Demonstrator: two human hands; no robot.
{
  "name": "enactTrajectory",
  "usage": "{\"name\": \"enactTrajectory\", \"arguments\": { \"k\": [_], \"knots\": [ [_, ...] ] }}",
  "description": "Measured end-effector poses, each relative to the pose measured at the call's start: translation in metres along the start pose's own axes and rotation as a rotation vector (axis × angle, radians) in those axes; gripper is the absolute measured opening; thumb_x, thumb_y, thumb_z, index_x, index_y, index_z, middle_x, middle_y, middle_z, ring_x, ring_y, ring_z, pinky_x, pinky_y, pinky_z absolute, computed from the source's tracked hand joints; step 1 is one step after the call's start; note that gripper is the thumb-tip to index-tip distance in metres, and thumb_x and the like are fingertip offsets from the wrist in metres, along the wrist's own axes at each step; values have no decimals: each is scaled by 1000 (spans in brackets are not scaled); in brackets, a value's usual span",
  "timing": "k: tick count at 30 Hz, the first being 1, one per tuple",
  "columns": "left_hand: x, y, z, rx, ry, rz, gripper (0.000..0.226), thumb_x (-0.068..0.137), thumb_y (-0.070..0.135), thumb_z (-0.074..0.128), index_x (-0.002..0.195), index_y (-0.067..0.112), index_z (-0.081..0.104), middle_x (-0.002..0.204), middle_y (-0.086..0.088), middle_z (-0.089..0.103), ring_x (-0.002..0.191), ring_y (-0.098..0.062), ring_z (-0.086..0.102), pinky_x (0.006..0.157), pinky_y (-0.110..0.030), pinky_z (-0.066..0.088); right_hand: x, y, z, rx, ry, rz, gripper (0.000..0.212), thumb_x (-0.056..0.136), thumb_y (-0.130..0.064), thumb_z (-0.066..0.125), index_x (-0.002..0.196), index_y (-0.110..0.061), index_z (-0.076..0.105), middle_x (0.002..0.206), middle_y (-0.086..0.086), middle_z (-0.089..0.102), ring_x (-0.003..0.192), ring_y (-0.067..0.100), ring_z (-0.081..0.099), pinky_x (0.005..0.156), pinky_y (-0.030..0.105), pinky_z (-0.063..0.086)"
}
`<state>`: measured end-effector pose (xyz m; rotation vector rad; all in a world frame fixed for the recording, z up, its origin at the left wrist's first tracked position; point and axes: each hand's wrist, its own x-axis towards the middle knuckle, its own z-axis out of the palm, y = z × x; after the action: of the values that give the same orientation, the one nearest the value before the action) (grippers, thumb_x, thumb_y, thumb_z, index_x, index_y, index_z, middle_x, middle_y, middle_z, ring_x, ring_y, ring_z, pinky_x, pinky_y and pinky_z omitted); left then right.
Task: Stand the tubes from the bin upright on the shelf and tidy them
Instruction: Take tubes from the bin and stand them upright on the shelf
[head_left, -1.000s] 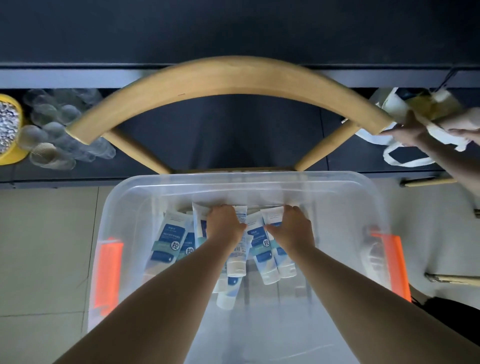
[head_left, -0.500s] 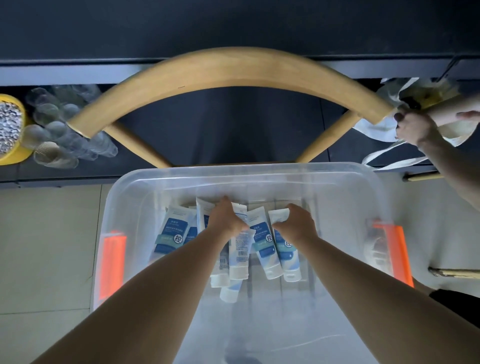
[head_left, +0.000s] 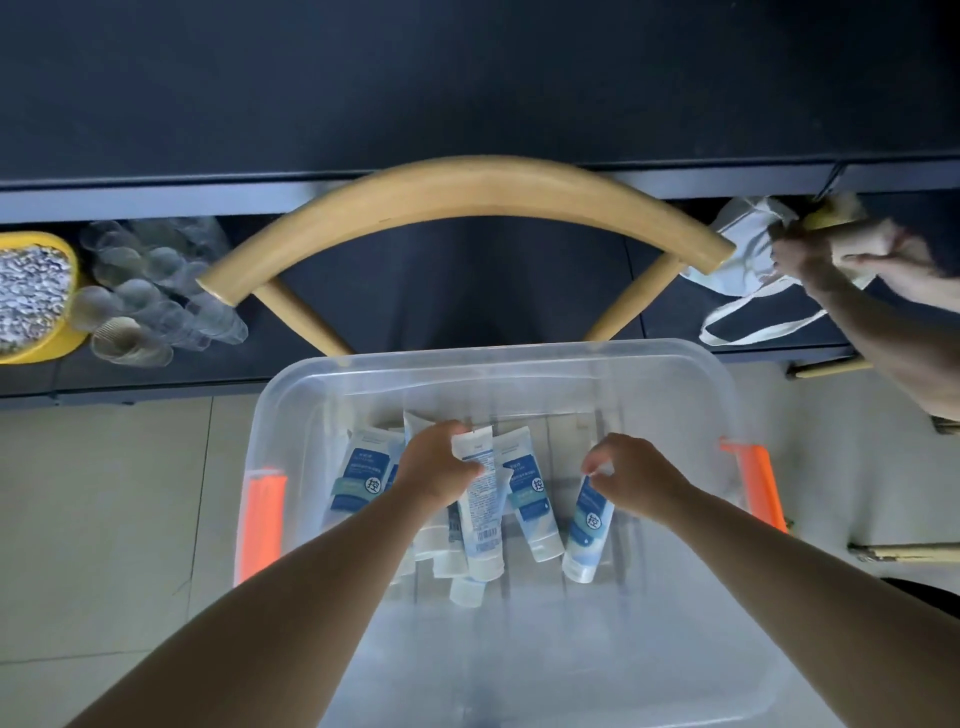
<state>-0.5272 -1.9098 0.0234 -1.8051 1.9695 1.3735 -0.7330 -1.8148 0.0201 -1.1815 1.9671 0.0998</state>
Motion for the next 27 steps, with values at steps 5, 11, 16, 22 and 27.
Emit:
{"name": "enactTrajectory", "arguments": {
  "k": [5, 11, 16, 22, 27],
  "knots": [
    [-15, -4, -8, -3, -20, 69, 34, 79, 19, 72, 111, 14, 60, 107, -1, 61, 95, -17, 56, 70, -23, 42, -23, -5, -10, -160, -184, -95, 45, 85, -6, 59, 127, -19, 52, 112, -4, 43, 114, 17, 50, 86, 20, 45],
    [-25, -6, -12, 45, -35, 157, 33, 78, 16, 74, 109, 15, 61, 111, -4, 64, 91, -13, 55, 67, -20, 40, -33, -2, -12, -287, -88, -166, 41, 87, -6, 63, 123, -22, 55, 118, 0, 48, 108, 18, 56, 82, 17, 49],
    [-25, -3, -13, 75, -40, 204, 38, 79, 15, 72, 115, 15, 59, 117, -3, 62, 96, -15, 56, 72, -22, 45, -33, -7, -17, -384, 4, -238, 33, 86, -32, 67, 117, -24, 61, 96, -7, 40, 92, 13, 52, 61, 11, 30],
    [-38, -5, -13, 63, -49, 271, 31, 77, 12, 70, 107, 18, 64, 105, 0, 67, 87, -14, 60, 68, -25, 50, -37, 3, -6, -417, -15, -344, 39, 88, -32, 63, 121, -13, 58, 103, -2, 45, 100, 17, 50, 70, 16, 32],
    [-71, 5, -32, 63, -49, 338, 26, 81, 13, 67, 106, 20, 64, 106, 5, 68, 91, -11, 61, 73, -22, 49, -71, 6, -8, -410, 66, -404, 16, 92, -26, 51, 106, -22, 55, 109, -5, 57, 105, 17, 57, 73, 20, 29]
  ]
}}
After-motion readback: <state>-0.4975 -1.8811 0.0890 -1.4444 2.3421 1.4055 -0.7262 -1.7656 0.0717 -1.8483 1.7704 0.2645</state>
